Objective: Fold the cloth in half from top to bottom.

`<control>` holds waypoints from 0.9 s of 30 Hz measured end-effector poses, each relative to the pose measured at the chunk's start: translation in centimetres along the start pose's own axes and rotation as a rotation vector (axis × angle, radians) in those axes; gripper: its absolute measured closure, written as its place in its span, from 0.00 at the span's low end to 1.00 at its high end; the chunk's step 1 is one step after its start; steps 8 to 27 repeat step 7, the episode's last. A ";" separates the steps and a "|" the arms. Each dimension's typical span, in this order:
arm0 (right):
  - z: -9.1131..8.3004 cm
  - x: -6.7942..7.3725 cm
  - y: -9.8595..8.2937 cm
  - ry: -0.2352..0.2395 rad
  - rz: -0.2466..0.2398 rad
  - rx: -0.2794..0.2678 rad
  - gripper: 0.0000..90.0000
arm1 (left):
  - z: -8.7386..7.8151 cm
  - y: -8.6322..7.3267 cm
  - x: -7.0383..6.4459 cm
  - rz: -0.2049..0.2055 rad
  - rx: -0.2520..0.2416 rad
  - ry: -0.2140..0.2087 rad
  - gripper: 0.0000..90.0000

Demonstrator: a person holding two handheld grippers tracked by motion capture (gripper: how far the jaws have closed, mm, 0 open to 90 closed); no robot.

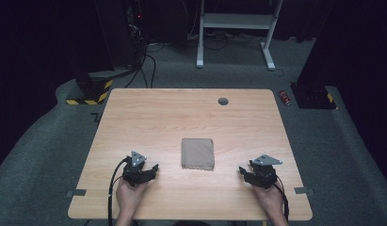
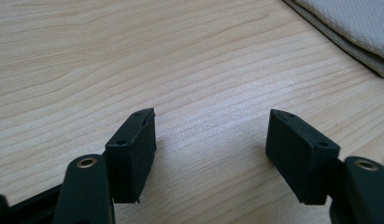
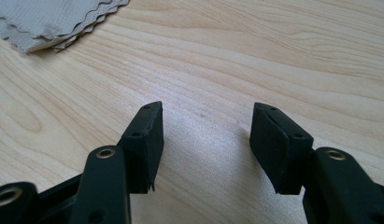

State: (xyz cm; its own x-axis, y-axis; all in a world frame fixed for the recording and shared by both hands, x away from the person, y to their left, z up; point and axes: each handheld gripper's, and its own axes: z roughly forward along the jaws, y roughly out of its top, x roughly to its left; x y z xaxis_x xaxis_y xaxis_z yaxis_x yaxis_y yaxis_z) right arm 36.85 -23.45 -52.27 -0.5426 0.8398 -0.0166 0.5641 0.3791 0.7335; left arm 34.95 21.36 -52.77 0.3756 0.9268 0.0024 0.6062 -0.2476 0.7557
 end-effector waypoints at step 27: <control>0.0 0.0 0.0 0.000 0.000 0.000 0.49 | 0.0 0.0 0.0 -0.002 0.001 0.001 0.37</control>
